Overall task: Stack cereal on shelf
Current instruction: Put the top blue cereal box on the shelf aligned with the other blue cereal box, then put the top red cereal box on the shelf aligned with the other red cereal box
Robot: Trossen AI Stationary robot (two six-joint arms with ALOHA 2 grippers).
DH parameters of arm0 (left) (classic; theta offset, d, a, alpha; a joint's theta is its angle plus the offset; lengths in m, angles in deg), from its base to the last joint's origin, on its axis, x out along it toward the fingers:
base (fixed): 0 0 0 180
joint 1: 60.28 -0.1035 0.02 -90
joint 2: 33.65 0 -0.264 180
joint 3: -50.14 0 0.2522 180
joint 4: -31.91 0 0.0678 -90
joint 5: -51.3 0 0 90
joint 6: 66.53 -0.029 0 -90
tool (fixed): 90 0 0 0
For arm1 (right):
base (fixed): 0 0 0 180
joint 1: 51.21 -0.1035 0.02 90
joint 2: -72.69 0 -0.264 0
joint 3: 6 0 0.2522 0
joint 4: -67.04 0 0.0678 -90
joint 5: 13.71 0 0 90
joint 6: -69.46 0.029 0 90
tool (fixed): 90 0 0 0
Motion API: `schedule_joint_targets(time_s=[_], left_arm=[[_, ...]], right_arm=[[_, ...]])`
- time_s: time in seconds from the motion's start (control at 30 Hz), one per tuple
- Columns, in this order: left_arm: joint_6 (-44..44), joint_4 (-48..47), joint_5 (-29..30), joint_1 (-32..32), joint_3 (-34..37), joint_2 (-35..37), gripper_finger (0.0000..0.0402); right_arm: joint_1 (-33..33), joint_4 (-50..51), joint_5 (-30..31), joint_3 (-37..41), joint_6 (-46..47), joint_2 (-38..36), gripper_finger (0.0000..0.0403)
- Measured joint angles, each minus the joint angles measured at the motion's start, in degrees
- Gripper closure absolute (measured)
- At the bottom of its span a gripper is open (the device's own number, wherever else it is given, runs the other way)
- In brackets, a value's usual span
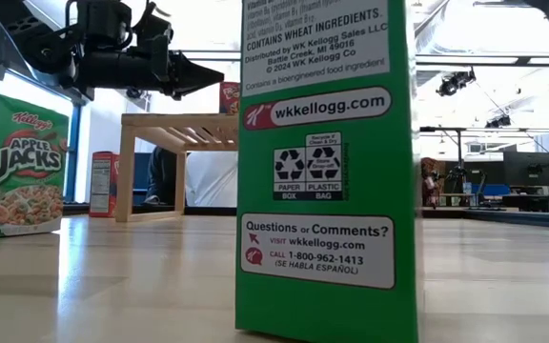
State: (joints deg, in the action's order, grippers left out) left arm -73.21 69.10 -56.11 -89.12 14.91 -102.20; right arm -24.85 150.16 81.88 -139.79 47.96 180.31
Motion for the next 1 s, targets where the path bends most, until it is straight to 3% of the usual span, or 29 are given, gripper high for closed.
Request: schedule_joint_targets(time_s=[0.23, 0.43, 0.53, 0.63, 0.77, 0.87, 1.0], left_arm=[[0.0, 0.0, 0.0, 0.0, 0.0, 0.0, 0.0401], [0.0, 0.0, 0.0, 0.0, 0.0, 0.0, 0.0401], [0.0, 0.0, 0.0, 0.0, 0.0, 0.0, 0.0401], [0.0, 0.0, 0.0, 0.0, 0.0, 0.0, 0.0401], [0.0, -0.1, 0.0, 0.0, 0.0, 0.0, 0.0401], [0.0, -0.1, 0.0, 0.0, 0.0, 0.0, 0.0401], [0.0, -0.1, 0.0, 0.0, 0.0, 0.0, 0.0401]], right_arm=[[-2.4, -1.8, 4.1, -1.0, -1.6, -0.1, 0.0157], [-7.4, 2.4, 10.1, -8.8, -2.8, -0.1, 0.0160], [-9.5, 8.7, 11.9, -13.4, 0.8, -0.2, 0.0179], [-10.3, 14.9, 13.0, -14.7, 3.8, -1.1, 0.0223], [-9.9, 13.1, 13.1, -6.3, 6.2, -6.4, 0.0315], [-9.9, 3.5, 10.5, 5.8, 6.4, -12.6, 0.0382], [-10.1, -15.0, 5.7, 26.1, 7.3, -23.7, 0.0383]])
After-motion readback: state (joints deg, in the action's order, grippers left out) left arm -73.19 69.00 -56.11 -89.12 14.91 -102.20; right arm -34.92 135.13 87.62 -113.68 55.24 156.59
